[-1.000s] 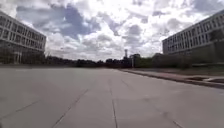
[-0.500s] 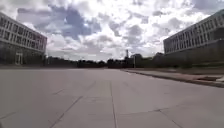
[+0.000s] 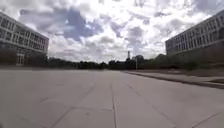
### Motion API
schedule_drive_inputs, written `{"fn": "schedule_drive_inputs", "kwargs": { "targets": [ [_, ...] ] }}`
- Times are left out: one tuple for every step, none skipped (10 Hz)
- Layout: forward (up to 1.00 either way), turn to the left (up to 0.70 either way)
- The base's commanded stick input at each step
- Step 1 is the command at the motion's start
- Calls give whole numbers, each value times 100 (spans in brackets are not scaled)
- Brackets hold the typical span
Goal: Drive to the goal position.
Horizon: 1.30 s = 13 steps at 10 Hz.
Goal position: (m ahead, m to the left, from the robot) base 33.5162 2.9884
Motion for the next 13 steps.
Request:
{"fn": "schedule_drive_inputs", "kwargs": {
  "targets": [
    [100, 0],
    [100, 0],
    [100, 0],
    [100, 0],
    [100, 0],
    [100, 0],
    [100, 0],
    [100, 0],
    [100, 0],
    [100, 0],
    [100, 0],
    [100, 0],
    [100, 0]
  ]
}}
